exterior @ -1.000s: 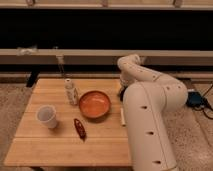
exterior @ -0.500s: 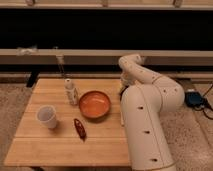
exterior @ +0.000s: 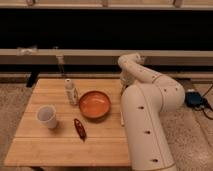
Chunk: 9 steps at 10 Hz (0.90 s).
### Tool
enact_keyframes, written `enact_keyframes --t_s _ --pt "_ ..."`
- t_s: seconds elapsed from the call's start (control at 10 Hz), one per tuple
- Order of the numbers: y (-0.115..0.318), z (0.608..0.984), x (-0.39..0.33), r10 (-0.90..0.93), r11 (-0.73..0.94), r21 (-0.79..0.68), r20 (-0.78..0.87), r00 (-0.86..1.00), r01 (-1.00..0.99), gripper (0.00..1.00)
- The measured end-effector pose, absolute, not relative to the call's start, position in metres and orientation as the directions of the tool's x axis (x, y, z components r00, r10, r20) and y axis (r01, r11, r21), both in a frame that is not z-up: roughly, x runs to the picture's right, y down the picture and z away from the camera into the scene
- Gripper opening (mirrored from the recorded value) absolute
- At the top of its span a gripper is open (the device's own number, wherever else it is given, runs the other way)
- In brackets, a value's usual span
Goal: Place the eraser in the ceramic cup
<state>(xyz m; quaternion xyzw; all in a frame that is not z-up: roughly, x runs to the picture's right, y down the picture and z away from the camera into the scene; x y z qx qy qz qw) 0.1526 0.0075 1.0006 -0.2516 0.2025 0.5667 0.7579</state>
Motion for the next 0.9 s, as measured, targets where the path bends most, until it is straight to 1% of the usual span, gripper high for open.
enact_keyframes --t_s 0.1,0.3,0.7,0.8,0.9 --pt "0.005 0.997 0.151 0.758 0.234 -0.159 -0.589 0.282 -0.959 0.0" --pt "0.0 0.986 0.146 0.758 0.244 -0.184 -0.576 0.305 -0.952 0.0" --pt "-0.012 0.948 0.118 0.758 0.293 -0.284 -0.513 0.403 -0.913 0.0" --pt "-0.016 0.923 0.103 0.755 0.322 -0.332 -0.475 0.452 -0.887 0.0" --pt "-0.015 0.908 0.093 0.751 0.34 -0.36 -0.452 0.481 -0.869 0.0"
